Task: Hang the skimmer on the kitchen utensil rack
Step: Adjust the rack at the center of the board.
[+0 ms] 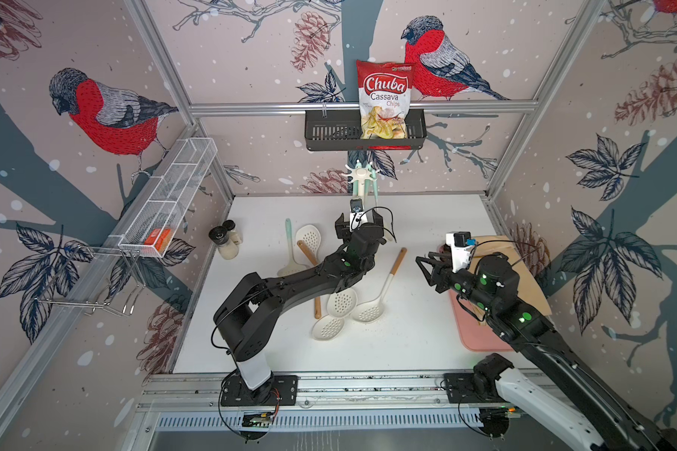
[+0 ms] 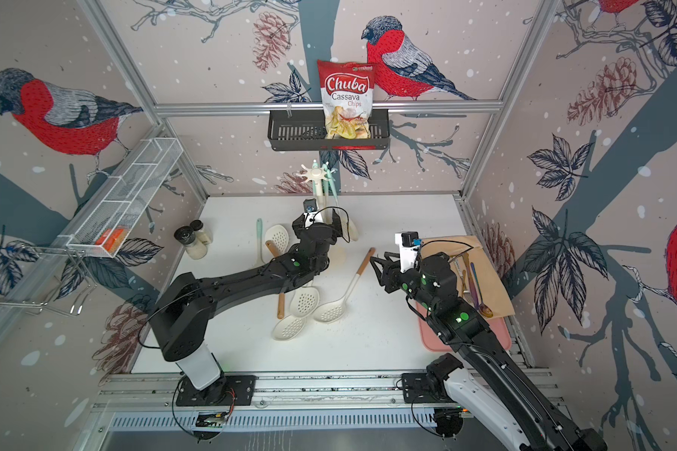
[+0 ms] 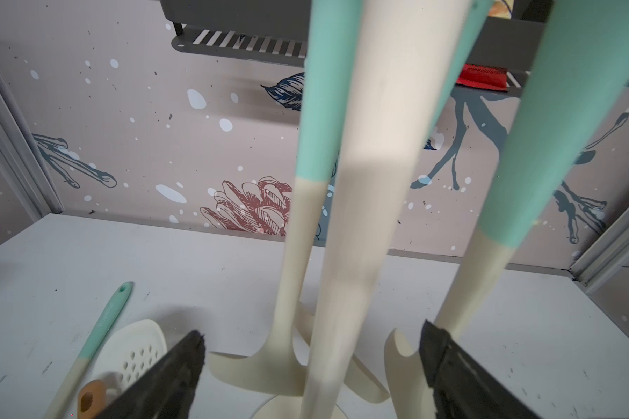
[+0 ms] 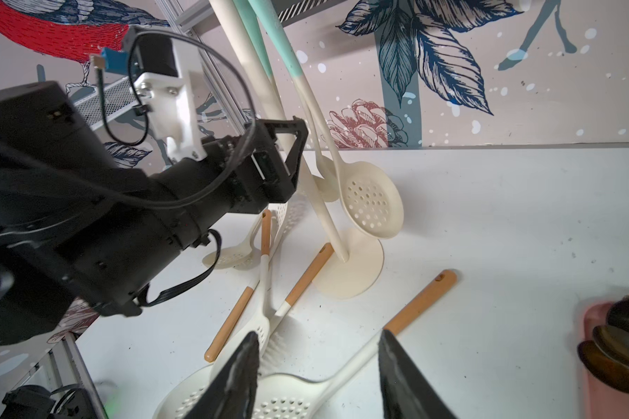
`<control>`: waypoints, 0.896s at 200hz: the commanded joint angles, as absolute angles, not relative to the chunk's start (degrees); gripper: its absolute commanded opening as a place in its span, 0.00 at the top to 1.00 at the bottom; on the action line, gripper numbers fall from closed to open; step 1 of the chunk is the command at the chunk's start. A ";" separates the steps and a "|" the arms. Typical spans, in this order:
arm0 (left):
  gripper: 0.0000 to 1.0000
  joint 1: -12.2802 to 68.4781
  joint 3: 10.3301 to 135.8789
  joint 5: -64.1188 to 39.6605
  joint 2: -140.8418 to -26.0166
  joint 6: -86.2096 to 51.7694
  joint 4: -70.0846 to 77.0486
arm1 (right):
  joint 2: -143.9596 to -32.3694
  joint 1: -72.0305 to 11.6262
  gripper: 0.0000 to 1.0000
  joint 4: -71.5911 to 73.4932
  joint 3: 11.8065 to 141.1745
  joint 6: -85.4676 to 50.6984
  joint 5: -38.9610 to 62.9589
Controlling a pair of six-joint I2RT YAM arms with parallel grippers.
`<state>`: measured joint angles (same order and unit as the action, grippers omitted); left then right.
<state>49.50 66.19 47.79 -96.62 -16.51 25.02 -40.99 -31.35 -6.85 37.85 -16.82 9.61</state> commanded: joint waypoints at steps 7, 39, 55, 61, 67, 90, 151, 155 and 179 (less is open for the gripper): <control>0.02 50.18 59.46 44.00 -88.81 -19.07 26.83 | -43.24 -32.59 0.46 -2.63 37.80 -17.35 6.34; 0.03 49.64 49.45 43.74 -76.28 -22.51 20.53 | -49.66 -35.72 0.43 -3.50 40.07 -14.94 1.37; 0.05 47.52 46.94 42.67 -71.24 -24.60 14.36 | -52.43 -35.06 0.42 -3.96 41.40 -15.02 1.10; 0.05 46.22 46.25 41.24 -69.77 -25.43 12.25 | -53.52 -34.24 0.42 -4.43 42.22 -14.94 1.50; 0.05 44.59 45.47 39.54 -68.18 -26.32 10.23 | -54.56 -33.23 0.41 -5.12 43.19 -14.94 2.53; 0.09 37.93 43.42 32.77 -64.19 -28.57 4.62 | -57.50 -26.81 0.38 -6.80 46.06 -16.03 10.24; 0.15 18.35 51.22 14.89 -69.94 -27.96 -11.02 | -61.35 -14.35 0.37 -7.59 47.89 -17.07 28.93; 0.15 17.52 52.05 14.08 -70.92 -27.52 -11.86 | -61.50 -14.06 0.37 -7.84 47.95 -16.98 29.31; 0.17 14.63 56.82 12.18 -76.52 -26.03 -16.99 | -61.79 -13.80 0.37 -9.51 48.33 -15.66 30.14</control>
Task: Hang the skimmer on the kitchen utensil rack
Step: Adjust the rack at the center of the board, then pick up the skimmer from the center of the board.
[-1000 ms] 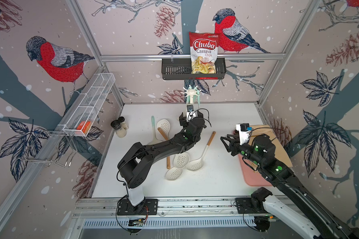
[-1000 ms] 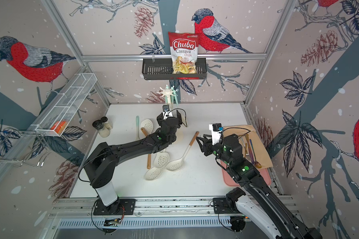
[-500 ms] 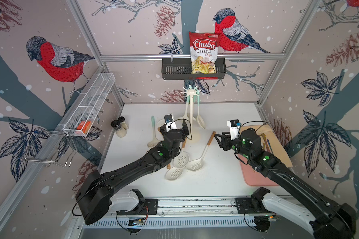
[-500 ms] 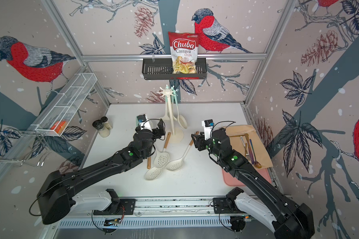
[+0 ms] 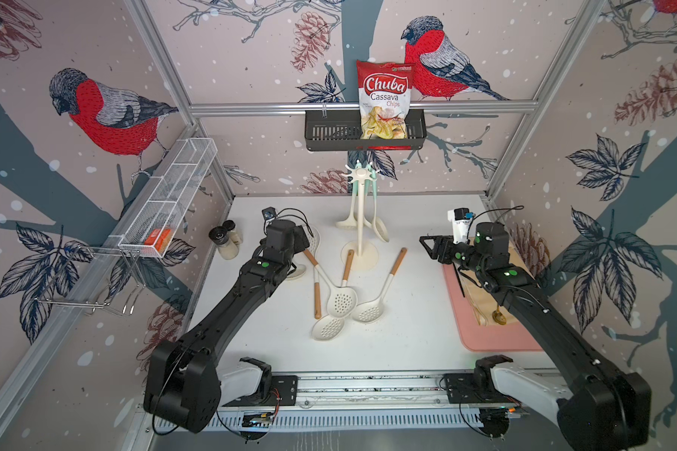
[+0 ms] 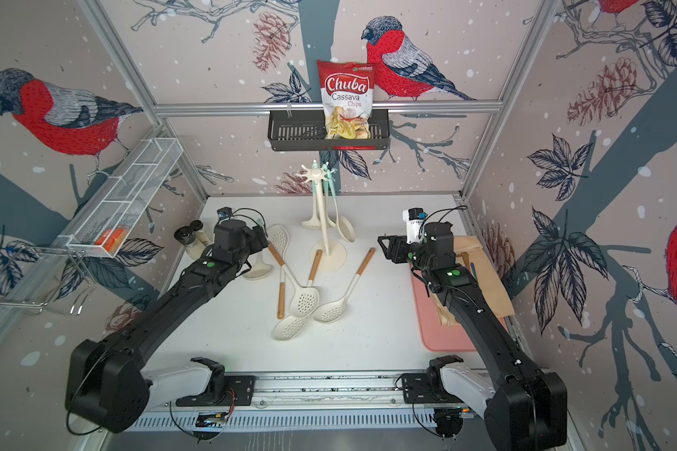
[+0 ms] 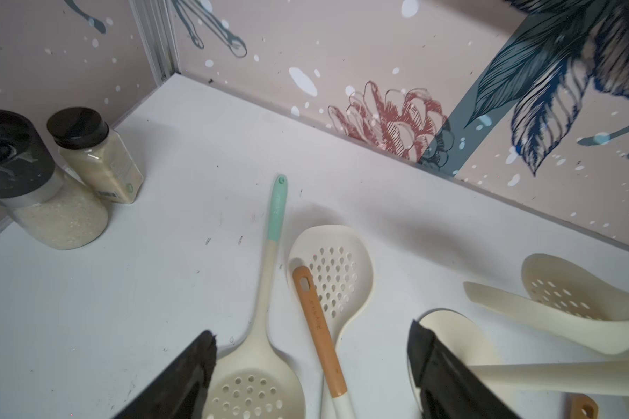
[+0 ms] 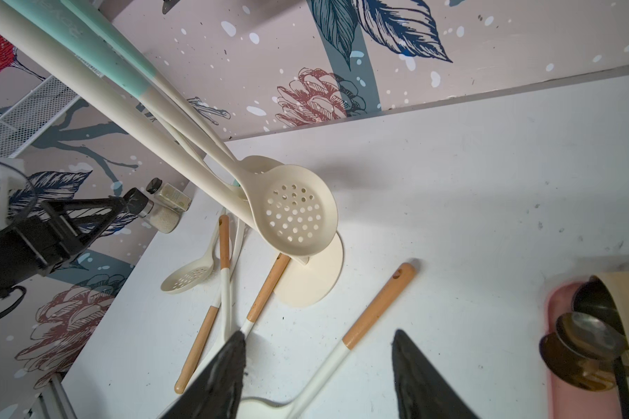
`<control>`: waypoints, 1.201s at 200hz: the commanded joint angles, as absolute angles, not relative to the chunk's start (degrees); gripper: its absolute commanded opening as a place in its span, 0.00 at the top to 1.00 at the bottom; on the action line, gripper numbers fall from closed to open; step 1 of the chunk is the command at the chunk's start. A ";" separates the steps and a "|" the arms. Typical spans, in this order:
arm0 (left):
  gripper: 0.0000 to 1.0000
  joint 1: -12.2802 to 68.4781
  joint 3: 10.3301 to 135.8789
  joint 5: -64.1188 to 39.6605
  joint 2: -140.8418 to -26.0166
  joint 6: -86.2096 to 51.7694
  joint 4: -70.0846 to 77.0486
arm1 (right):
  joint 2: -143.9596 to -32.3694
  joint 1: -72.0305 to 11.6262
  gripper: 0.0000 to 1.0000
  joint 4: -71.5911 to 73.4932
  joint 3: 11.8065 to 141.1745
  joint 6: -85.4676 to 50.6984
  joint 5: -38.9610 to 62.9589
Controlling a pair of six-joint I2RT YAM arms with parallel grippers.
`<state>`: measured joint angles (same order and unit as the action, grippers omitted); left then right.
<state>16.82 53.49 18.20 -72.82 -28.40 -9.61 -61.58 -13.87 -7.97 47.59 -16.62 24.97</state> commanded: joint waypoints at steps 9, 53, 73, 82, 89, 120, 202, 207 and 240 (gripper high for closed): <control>0.18 13.94 60.18 11.39 -78.80 -25.57 -18.91 | -61.61 -13.88 0.38 -9.57 48.10 -15.63 30.38; 0.24 9.96 70.03 10.41 -91.07 -23.85 -25.25 | -60.32 -15.65 0.39 -10.15 47.37 -15.95 29.30; 0.29 7.17 73.23 9.38 -96.14 -22.72 -26.64 | -59.38 -16.91 0.39 -10.92 47.11 -15.83 28.20; 0.30 6.49 75.14 9.01 -98.70 -21.98 -27.63 | -59.08 -17.32 0.40 -11.29 47.00 -15.72 27.78; 0.30 6.21 77.00 8.82 -100.89 -21.36 -28.80 | -58.91 -17.56 0.39 -11.56 46.95 -15.64 27.44; 0.30 6.02 82.98 7.51 -109.12 -19.39 -31.03 | -58.21 -18.09 0.39 -12.04 46.60 -15.64 27.07; 0.35 4.99 88.55 3.48 -121.03 -18.64 -31.03 | -56.96 -18.77 0.40 -13.30 45.99 -15.72 26.54; 0.35 5.05 88.81 3.00 -121.47 -18.63 -31.03 | -56.82 -18.73 0.40 -13.38 45.96 -15.59 26.53; 0.36 5.01 89.03 1.80 -123.69 -18.83 -30.87 | -56.19 -18.79 0.40 -14.24 45.75 -15.10 26.04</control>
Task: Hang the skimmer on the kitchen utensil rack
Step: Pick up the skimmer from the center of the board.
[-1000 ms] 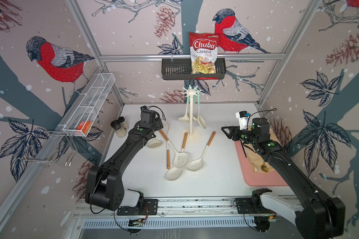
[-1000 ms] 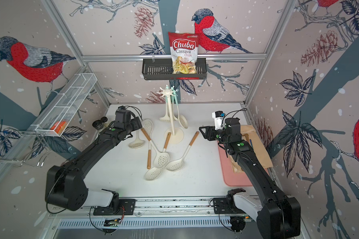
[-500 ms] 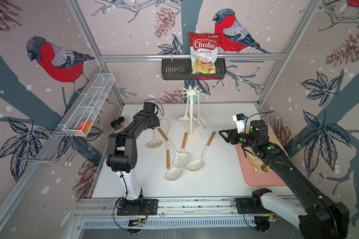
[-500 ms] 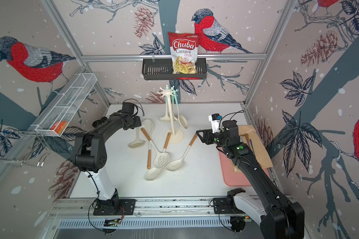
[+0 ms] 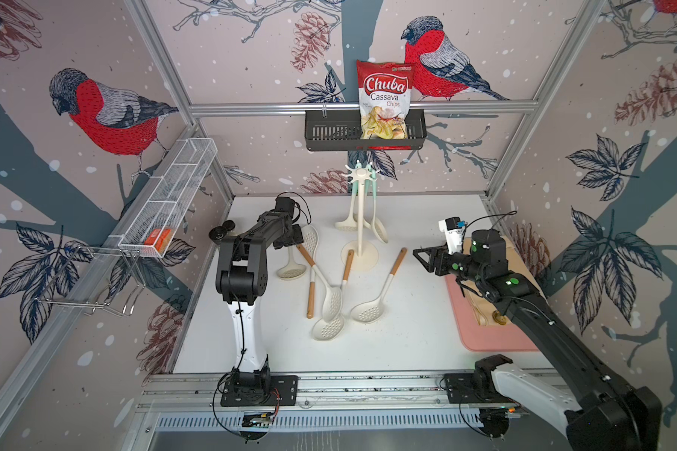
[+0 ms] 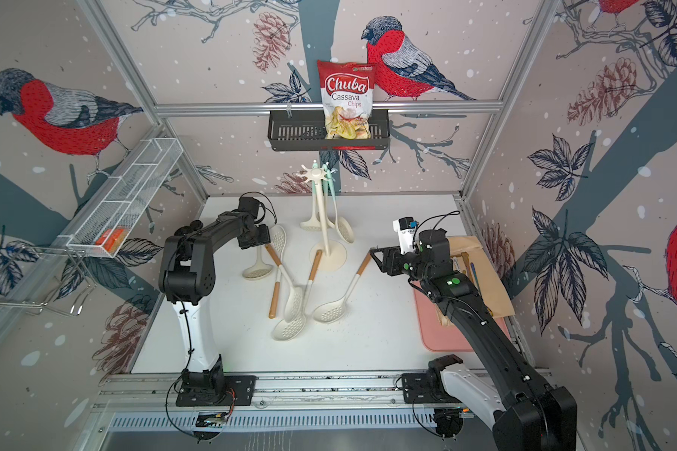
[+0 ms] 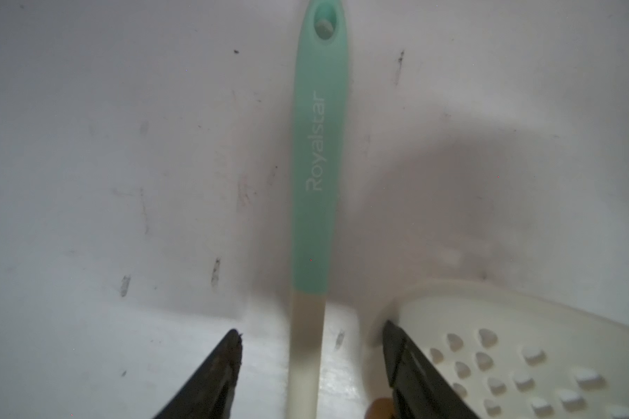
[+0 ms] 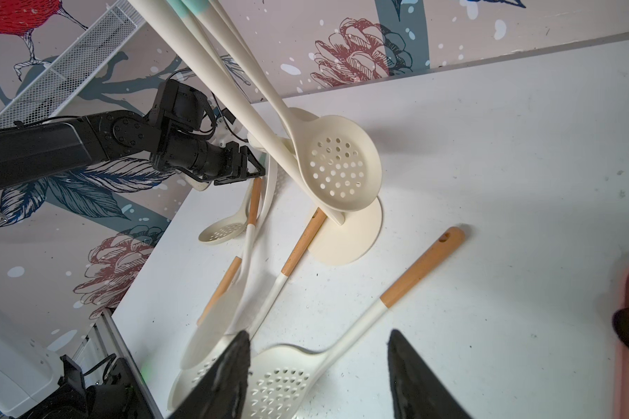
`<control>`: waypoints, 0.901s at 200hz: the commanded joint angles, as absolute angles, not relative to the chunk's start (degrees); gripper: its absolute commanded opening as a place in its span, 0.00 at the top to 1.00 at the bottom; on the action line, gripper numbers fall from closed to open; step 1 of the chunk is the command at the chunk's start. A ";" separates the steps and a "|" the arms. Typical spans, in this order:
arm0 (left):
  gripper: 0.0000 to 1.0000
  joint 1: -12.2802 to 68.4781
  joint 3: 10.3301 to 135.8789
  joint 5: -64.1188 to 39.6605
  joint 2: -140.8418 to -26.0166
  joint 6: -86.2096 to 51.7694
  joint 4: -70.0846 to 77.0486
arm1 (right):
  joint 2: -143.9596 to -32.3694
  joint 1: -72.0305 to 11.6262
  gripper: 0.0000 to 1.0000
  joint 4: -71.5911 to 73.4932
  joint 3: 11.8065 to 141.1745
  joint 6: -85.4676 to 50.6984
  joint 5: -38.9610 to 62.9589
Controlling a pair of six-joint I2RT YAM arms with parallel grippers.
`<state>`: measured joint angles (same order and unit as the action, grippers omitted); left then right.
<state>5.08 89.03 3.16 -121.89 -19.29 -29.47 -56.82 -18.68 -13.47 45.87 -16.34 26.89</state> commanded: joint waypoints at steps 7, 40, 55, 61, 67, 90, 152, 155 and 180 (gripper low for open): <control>0.36 5.01 89.02 1.71 -124.03 -18.84 -30.90 | -56.12 -18.80 0.40 -14.24 45.77 -15.04 25.93; 0.38 5.01 88.65 2.33 -125.33 -18.77 -31.11 | -55.99 -18.76 0.40 -14.41 45.78 -14.78 25.94; 0.43 5.01 88.26 2.76 -125.57 -18.73 -31.07 | -55.90 -18.80 0.40 -14.44 45.65 -14.74 25.93; 0.45 5.01 88.02 2.81 -125.39 -18.85 -30.90 | -55.83 -18.73 0.40 -14.44 45.62 -14.76 25.97; 0.46 5.01 87.66 2.99 -125.14 -18.95 -30.64 | -55.77 -18.78 0.40 -14.37 45.48 -14.82 25.93; 0.55 5.00 86.61 3.67 -124.41 -19.13 -29.97 | -55.90 -18.86 0.40 -13.98 45.17 -15.00 26.09; 0.58 4.75 85.08 7.08 -121.74 -19.59 -29.47 | -55.99 -19.16 0.40 -13.26 44.59 -15.45 26.43; 0.56 4.67 84.96 7.19 -121.50 -19.62 -29.36 | -55.99 -19.27 0.40 -13.14 44.55 -15.52 26.45; 0.49 4.48 83.66 6.30 -119.38 -19.67 -28.05 | -56.09 -19.81 0.40 -12.45 44.10 -15.99 26.37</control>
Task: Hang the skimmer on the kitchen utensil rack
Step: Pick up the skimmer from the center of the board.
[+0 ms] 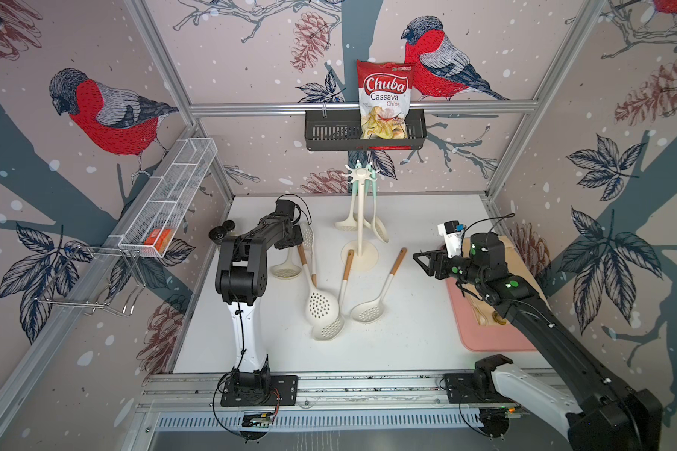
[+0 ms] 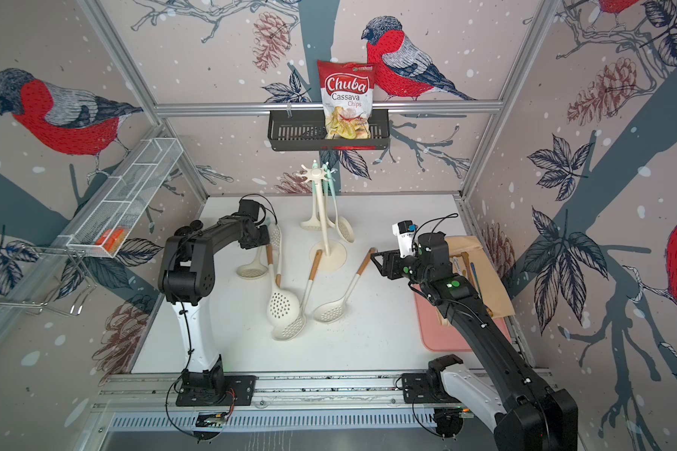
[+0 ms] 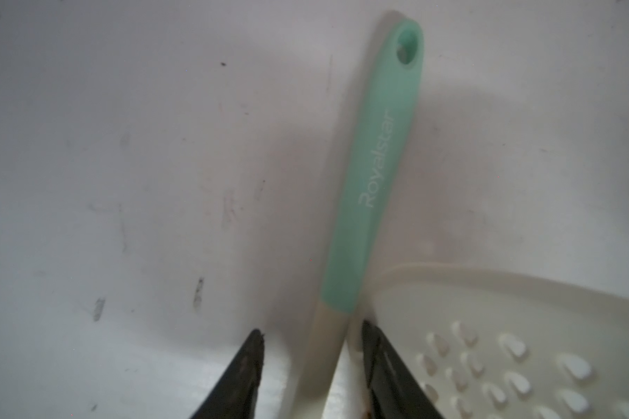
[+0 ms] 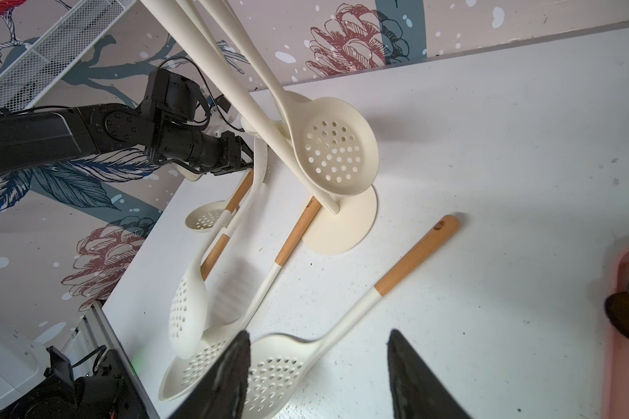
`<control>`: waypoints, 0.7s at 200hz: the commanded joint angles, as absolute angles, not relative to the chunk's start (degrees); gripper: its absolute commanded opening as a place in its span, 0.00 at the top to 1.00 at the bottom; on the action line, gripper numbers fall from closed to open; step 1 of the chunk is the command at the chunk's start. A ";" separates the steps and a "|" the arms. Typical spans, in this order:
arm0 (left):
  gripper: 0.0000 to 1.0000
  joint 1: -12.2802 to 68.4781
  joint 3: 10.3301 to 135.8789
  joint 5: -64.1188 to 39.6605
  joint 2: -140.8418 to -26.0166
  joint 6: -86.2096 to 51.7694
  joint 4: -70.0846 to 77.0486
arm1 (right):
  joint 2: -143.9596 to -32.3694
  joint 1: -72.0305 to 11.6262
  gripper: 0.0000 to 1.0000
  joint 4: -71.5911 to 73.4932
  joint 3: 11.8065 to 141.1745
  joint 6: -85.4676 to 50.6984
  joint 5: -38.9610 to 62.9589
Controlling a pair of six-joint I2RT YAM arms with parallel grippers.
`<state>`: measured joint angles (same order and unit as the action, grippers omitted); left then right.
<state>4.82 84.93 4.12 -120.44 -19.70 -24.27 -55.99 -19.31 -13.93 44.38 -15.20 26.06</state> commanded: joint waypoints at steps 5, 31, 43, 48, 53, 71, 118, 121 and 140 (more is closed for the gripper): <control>0.48 4.49 83.46 5.89 -118.92 -19.70 -27.76 | -56.15 -19.86 0.40 -12.35 44.00 -16.08 26.37; 0.45 4.48 82.88 3.68 -116.86 -19.52 -26.63 | -56.41 -20.48 0.40 -11.96 43.94 -16.42 26.17; 0.46 4.45 82.94 2.94 -116.72 -19.22 -26.89 | -56.43 -20.85 0.41 -11.77 43.88 -16.59 26.06; 0.47 4.50 82.66 2.67 -116.57 -19.12 -26.74 | -56.43 -20.91 0.41 -11.67 43.86 -16.61 26.02; 0.47 4.48 82.43 2.63 -116.50 -19.15 -26.45 | -56.43 -21.10 0.41 -11.61 43.85 -16.65 25.96; 0.48 4.50 81.40 2.14 -116.74 -18.90 -25.86 | -56.51 -21.60 0.41 -11.57 43.69 -16.78 25.67; 0.54 4.39 80.33 2.80 -118.89 -18.67 -25.57 | -56.51 -22.36 0.41 -11.53 43.33 -16.81 25.29; 0.55 4.39 80.41 2.81 -119.06 -18.65 -25.59 | -56.51 -22.33 0.41 -11.54 43.28 -16.81 25.25; 0.59 4.42 80.50 2.98 -120.20 -18.51 -25.78 | -56.51 -22.49 0.41 -11.52 43.29 -16.89 25.14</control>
<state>4.56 80.82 3.68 -118.37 -19.05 -23.81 -56.53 -22.22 -13.50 43.38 -16.62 25.65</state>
